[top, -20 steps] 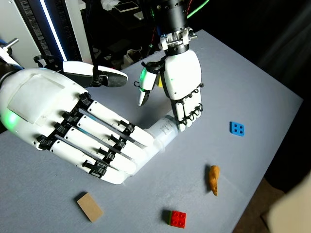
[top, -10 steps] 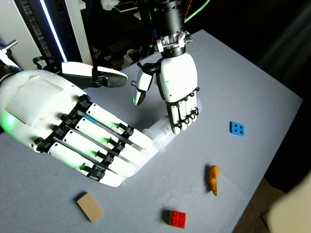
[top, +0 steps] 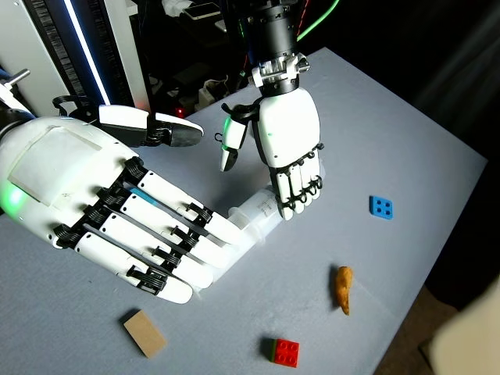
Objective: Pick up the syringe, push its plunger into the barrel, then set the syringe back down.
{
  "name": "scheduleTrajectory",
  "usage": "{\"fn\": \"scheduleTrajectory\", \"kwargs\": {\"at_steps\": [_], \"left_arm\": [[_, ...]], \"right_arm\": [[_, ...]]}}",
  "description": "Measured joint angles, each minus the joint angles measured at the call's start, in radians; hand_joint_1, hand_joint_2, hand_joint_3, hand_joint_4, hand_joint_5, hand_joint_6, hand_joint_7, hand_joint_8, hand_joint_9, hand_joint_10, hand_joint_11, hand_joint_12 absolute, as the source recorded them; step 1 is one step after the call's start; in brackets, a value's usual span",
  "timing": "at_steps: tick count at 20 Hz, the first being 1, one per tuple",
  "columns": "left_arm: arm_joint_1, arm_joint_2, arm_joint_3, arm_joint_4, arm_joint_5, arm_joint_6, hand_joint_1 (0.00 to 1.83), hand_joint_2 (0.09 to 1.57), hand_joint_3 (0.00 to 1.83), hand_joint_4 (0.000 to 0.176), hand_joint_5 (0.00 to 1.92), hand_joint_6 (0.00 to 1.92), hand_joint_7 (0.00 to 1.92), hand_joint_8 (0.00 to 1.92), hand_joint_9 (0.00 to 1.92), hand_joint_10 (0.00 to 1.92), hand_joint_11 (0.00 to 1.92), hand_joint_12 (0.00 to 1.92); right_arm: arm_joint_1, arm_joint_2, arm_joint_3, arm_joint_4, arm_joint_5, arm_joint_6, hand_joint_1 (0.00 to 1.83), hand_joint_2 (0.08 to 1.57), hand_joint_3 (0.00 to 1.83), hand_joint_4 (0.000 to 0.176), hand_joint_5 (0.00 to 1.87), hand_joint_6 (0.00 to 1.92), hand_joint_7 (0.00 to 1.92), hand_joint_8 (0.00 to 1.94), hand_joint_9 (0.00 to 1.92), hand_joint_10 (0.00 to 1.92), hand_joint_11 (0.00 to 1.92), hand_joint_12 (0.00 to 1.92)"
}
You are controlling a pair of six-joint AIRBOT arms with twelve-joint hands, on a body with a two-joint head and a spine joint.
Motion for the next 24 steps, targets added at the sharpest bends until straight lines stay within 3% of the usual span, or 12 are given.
{"fn": "scheduleTrajectory", "kwargs": {"at_steps": [5,10,18,24], "left_arm": [[0.009,-0.012,-0.008,0.071,-0.025,-0.030,0.66,1.05,0.00,0.000,0.00,0.00,0.00,0.00,0.00,0.00,0.00,0.00],[0.022,-0.012,-0.029,0.094,-0.020,-0.053,0.62,1.06,0.00,0.000,0.00,0.00,0.00,0.00,0.00,0.00,0.00,0.00],[0.029,-0.009,-0.040,0.125,0.000,-0.085,0.66,1.05,0.00,0.000,0.00,0.00,0.00,0.00,0.00,0.00,0.00,0.00],[0.032,0.002,-0.042,0.157,-0.002,-0.095,0.64,1.06,0.00,0.000,0.00,0.00,0.00,0.00,0.00,0.00,0.00,0.00]], "right_arm": [[0.000,-0.002,0.000,0.000,0.010,0.005,0.19,0.85,0.00,0.000,0.17,0.00,0.16,0.00,0.15,0.00,0.00,0.55],[0.000,-0.002,0.000,0.000,0.014,0.008,0.17,0.85,0.00,0.000,0.18,0.00,0.18,0.00,0.18,0.00,0.00,0.63],[0.001,-0.002,0.000,-0.001,0.016,0.015,0.15,0.87,0.01,0.000,0.14,0.00,0.15,0.00,0.14,0.00,0.00,0.49],[0.003,-0.002,0.000,-0.002,0.024,0.018,0.21,0.84,0.00,0.000,0.18,0.00,0.18,0.00,0.17,0.00,0.00,0.60]]}}
